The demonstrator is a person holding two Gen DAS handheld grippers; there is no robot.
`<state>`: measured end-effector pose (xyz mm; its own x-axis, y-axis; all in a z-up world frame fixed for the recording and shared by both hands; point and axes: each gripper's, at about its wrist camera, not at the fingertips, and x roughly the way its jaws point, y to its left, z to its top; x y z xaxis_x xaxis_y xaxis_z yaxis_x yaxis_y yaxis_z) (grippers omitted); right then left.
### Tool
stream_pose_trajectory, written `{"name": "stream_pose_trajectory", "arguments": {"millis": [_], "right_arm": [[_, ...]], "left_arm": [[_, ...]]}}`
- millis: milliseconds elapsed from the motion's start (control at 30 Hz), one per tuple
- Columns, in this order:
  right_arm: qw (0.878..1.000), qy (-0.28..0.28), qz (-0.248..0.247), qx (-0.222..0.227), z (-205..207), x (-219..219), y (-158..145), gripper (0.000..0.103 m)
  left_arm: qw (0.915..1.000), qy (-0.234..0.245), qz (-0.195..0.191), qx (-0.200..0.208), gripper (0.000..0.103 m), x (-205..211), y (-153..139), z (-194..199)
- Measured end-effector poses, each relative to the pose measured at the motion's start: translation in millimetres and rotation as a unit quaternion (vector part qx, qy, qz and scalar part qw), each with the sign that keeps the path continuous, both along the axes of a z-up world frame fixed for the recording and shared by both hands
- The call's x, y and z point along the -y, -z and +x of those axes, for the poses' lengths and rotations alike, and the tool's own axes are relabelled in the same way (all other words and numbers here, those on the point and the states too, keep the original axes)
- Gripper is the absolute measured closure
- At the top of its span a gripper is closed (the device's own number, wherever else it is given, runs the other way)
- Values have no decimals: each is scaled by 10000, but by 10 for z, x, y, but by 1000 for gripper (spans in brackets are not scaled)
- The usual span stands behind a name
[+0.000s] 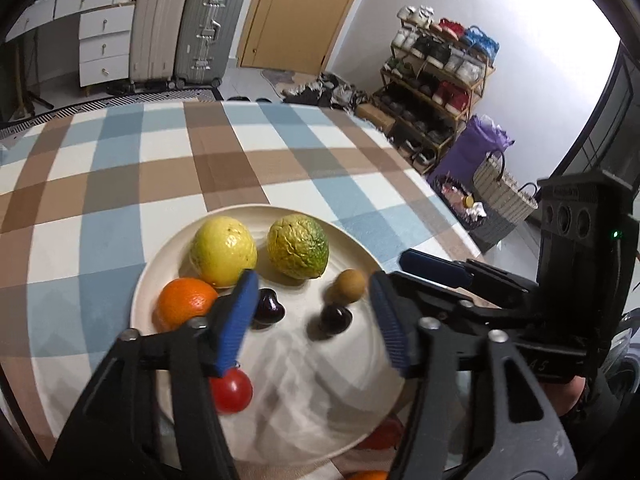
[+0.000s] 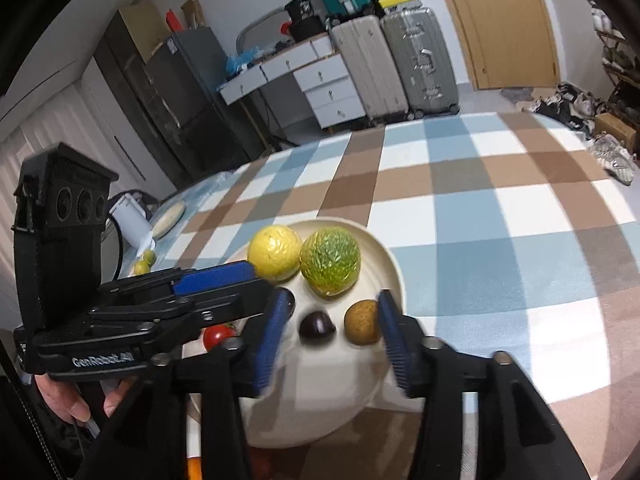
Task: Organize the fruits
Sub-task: 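Carry the plum and kiwi onto the white plate and open both grippers, then withdraw both grippers from the plate toward the orange and tomato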
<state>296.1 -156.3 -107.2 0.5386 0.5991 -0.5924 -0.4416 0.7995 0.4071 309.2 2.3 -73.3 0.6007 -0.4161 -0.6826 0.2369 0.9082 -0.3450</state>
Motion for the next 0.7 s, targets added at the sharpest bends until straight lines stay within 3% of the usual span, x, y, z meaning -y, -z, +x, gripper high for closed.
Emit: {"name": "stream_pose_trajectory", "arguments": {"millis": [133,300,700], "right_arm": [[9998,145,107,91,-150,123,-119,31],[9992,284,146,235,-407,236,-249,18],[9967,314,369,646,-1001,327,-543,7]], "left_arm": [[9998,-52,74,166,36,-24,-172,-187],[9989,-163,197,388,26,-29,-374,-457],[9948,-558,431,735,14,-52,-681,-1178]]}}
